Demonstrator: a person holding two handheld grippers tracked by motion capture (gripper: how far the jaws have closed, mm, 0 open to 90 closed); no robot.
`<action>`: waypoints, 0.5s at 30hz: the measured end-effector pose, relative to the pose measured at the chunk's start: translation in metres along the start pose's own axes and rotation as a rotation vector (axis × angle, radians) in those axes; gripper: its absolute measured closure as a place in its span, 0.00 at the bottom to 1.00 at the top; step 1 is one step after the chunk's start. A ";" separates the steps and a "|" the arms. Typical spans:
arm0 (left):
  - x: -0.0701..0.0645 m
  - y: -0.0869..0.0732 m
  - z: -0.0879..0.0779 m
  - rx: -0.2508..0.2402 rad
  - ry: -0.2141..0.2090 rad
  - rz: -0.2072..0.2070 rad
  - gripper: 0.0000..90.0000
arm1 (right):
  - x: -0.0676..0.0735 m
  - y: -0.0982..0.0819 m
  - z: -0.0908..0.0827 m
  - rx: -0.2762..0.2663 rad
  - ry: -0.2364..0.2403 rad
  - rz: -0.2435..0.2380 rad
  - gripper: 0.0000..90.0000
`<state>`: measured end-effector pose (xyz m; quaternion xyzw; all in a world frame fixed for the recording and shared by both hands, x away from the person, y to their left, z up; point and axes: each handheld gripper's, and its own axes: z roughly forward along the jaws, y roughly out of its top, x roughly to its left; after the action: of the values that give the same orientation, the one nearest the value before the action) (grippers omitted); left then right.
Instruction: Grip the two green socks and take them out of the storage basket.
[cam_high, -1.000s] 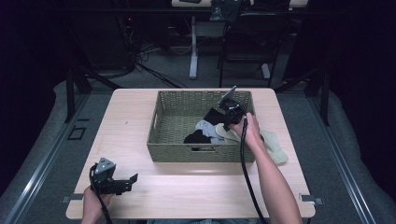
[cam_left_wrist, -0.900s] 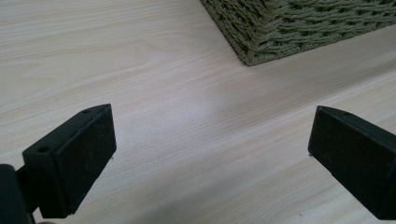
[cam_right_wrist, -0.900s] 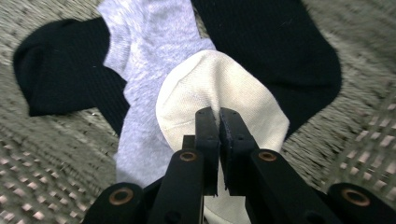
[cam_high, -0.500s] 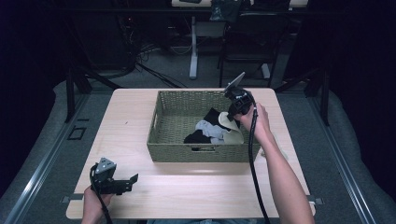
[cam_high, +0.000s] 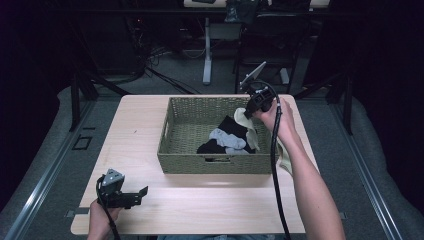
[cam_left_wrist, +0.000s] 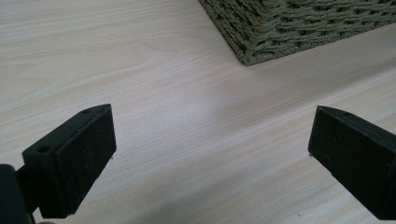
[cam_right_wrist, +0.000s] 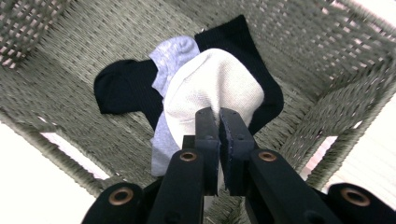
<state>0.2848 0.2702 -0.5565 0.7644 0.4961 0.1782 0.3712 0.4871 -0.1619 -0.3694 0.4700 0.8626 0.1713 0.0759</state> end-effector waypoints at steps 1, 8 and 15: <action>0.000 0.000 0.000 0.000 0.000 0.000 0.01 | 0.000 0.000 0.000 0.000 0.000 0.000 0.97; 0.000 0.000 0.000 0.002 -0.001 0.001 0.01 | 0.004 0.007 -0.014 -0.013 -0.015 -0.009 0.97; 0.000 0.000 0.000 0.003 0.000 0.000 0.01 | 0.007 0.015 -0.035 -0.036 -0.025 -0.020 0.97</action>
<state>0.2849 0.2702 -0.5567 0.7650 0.4963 0.1774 0.3701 0.4845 -0.1562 -0.3308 0.4619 0.8630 0.1801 0.0969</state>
